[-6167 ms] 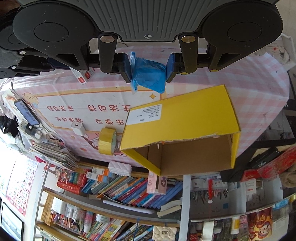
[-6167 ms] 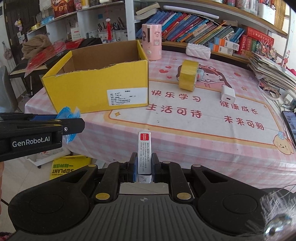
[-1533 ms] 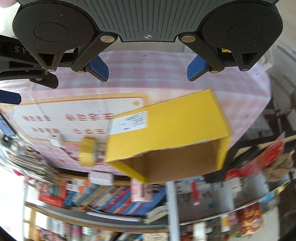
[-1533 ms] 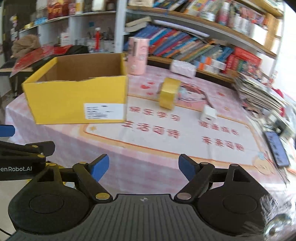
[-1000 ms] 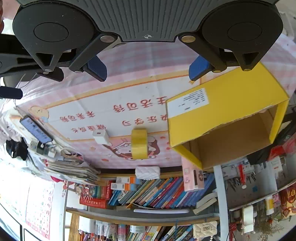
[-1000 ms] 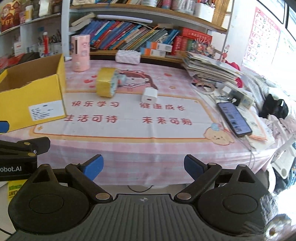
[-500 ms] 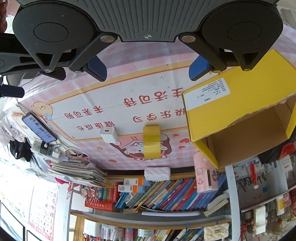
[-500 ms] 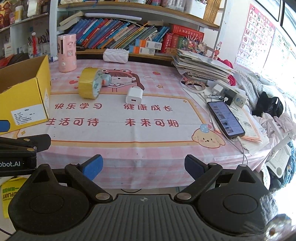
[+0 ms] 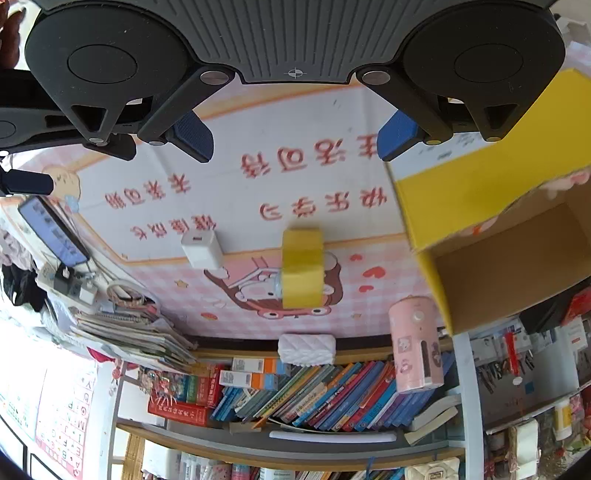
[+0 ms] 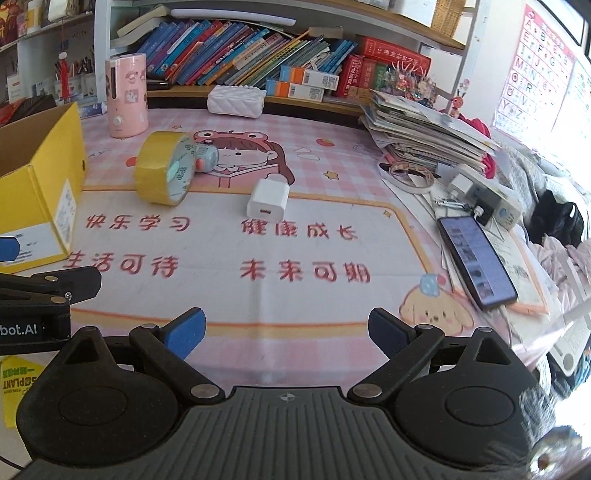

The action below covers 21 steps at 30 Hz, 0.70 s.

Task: Organize objects
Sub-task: 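Withdraw both tools from the box and move toward the tape and charger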

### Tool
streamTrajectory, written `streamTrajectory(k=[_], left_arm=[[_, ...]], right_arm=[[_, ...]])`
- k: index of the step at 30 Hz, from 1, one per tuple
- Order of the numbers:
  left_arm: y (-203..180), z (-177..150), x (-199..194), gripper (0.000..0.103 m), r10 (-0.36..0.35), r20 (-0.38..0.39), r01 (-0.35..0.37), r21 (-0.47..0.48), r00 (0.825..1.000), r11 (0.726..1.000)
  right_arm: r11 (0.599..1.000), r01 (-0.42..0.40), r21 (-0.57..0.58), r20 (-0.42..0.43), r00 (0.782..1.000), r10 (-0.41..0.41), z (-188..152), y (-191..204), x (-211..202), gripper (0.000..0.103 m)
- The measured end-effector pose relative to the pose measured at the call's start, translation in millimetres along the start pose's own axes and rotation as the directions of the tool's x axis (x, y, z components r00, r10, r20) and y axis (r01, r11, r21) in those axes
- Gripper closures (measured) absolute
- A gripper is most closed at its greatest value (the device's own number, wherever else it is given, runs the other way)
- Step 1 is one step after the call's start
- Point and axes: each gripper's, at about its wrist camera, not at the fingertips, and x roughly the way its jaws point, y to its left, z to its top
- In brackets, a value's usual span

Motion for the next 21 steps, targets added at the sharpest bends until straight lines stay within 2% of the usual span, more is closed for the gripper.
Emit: streamTrajectory(k=[4,10,21], left_arm=[[-7.9,11.6,10.4,0.006,0.016,0.002,-0.016,-0.018,1.000,1.000],[-16.8,24.2,28.7,0.007,0.084,-0.033,-0.085,-0.025,0.996,0.996],[-29.4,47.1,50.3,0.008,0.185,-0.023,-0.186,-0.048,0.982,0.981]], right_arm=[[1.000,-0.016,-0.004,0.013,1.000,0.016,17.5,-14.0,15.0,0.008],[0.996,-0.090,-0.020,-0.007,0.996,0.090,38.7,-28.9,44.2,0.008],[0.975,-0.213,-0.065,-0.010,0.977,0.212,70.6,-42.7,85.3,0.010]])
